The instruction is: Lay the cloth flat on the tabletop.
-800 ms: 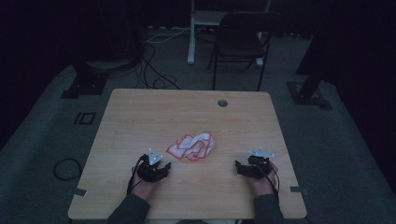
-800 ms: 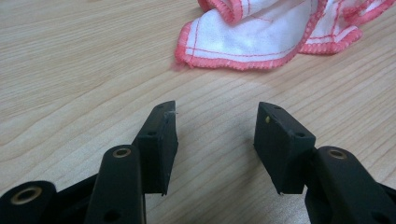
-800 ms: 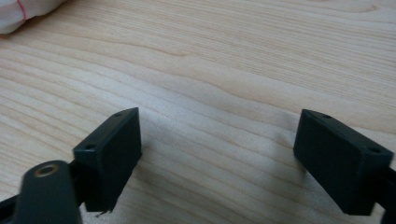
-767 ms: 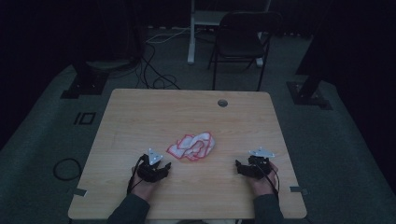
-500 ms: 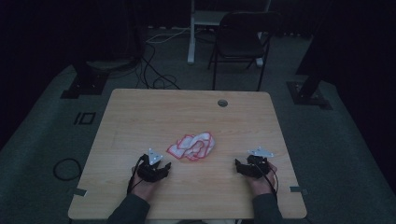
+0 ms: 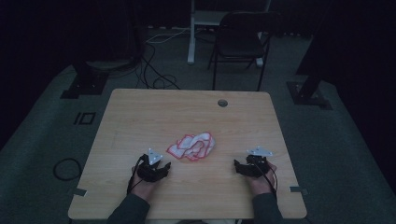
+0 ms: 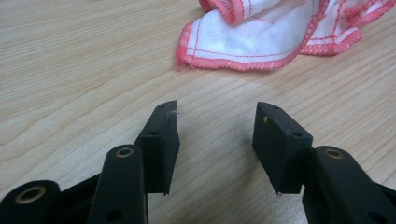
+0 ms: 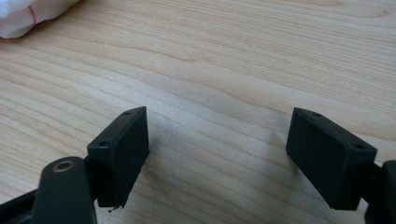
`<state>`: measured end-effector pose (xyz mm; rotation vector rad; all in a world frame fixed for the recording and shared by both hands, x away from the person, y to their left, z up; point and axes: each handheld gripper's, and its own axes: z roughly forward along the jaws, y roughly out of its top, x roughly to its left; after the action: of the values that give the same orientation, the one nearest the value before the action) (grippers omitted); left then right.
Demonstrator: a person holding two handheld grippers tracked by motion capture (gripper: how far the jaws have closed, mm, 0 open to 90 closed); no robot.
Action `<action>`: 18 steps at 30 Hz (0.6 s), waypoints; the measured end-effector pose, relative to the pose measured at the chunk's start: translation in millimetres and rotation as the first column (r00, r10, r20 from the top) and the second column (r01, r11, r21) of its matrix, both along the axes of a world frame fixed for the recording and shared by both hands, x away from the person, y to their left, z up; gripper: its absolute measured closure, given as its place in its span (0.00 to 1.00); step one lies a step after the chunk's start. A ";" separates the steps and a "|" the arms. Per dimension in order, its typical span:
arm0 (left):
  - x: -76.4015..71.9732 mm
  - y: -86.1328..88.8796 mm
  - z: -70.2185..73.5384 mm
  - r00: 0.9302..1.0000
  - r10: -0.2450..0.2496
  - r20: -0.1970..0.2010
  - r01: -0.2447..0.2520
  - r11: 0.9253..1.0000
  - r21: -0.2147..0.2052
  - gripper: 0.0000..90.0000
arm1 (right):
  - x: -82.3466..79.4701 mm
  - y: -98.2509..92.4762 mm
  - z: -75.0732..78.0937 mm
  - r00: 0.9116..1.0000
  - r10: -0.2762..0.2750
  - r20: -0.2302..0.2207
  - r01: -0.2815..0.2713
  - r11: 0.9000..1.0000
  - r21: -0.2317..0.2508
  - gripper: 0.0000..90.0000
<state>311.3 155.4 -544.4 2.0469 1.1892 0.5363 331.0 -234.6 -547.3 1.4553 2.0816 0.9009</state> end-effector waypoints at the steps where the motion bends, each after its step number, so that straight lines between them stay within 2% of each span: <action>1: 0.3 0.8 0.2 1.000 -0.001 -0.002 0.001 1.000 -0.004 0.59 | 0.0 0.0 0.7 1.000 0.000 -0.001 0.000 1.000 -0.001 0.34; 3: 0.8 2.1 0.3 1.000 0.001 -0.005 -0.001 1.000 -0.014 0.61 | -0.6 -0.3 2.3 1.000 0.002 0.004 -0.002 1.000 0.007 0.47; 6: 1.7 2.9 0.9 1.000 0.001 -0.011 -0.002 1.000 -0.016 0.63 | -1.0 -1.7 4.5 1.000 0.011 0.001 -0.011 0.999 0.046 0.54; 12: 3.0 -0.5 3.7 1.000 -0.021 -0.021 0.020 1.000 -0.014 0.67 | -2.3 0.6 12.2 0.998 0.057 0.013 -0.058 0.995 0.077 0.62; 18: 1.3 -9.8 16.3 0.998 -0.060 0.021 0.060 0.998 -0.013 0.67 | -2.3 12.1 20.5 0.992 0.123 0.033 -0.126 0.989 0.080 0.69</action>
<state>312.6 145.6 -528.1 2.0544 1.1125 0.5178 328.7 -222.4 -526.7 1.3566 2.1576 1.0600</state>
